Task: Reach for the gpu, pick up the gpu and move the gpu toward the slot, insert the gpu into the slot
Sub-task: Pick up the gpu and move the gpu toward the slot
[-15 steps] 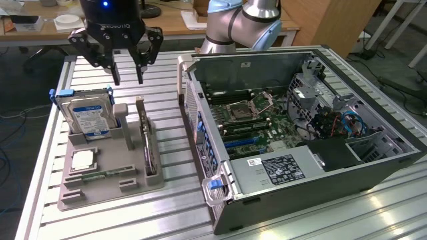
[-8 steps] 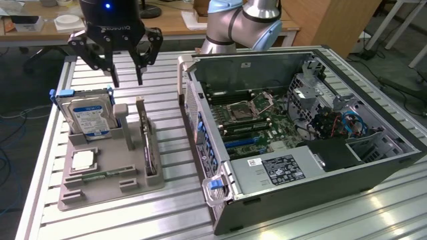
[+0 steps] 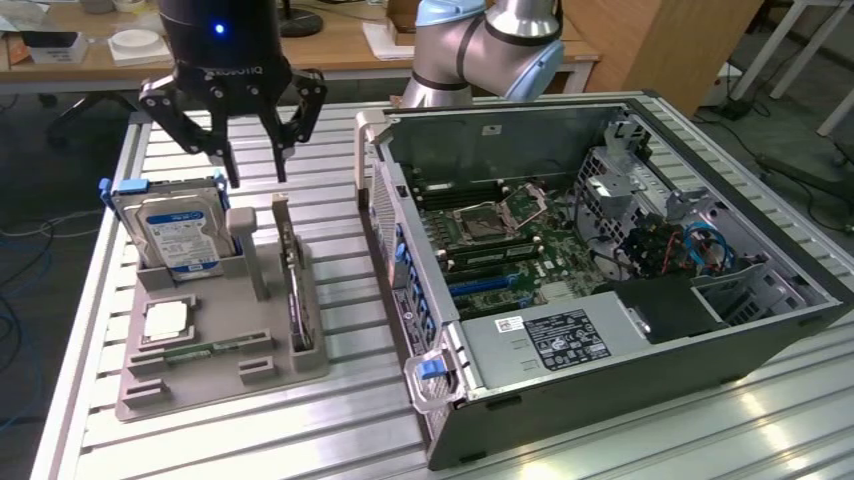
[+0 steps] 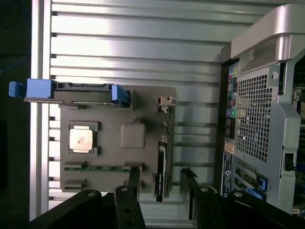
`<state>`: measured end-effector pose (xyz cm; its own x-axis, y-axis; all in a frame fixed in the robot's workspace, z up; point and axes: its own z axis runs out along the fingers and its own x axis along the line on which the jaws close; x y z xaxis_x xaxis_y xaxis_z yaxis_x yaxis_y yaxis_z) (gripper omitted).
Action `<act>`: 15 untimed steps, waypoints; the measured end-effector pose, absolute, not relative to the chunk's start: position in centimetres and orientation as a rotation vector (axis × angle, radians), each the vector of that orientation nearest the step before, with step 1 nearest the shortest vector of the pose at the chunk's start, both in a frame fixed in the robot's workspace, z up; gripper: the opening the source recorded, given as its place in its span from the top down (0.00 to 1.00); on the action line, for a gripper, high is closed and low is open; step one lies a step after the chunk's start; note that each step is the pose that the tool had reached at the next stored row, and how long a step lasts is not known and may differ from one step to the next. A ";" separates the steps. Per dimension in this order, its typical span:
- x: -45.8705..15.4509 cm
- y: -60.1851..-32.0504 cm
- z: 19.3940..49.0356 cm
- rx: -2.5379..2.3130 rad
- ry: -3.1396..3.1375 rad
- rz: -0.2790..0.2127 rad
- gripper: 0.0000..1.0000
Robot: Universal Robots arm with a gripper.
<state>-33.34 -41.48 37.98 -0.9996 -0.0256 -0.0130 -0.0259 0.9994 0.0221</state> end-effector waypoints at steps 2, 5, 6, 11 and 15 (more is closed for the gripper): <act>-33.3 -41.7 37.6 -0.040 3.128 0.035 0.53; -33.3 -42.0 37.1 -0.040 3.128 0.035 0.53; -33.3 -42.1 36.9 -0.040 3.128 0.035 0.53; -33.1 -42.3 36.1 -0.041 3.129 0.035 0.53; -32.5 -42.3 35.6 -0.042 3.128 0.035 0.53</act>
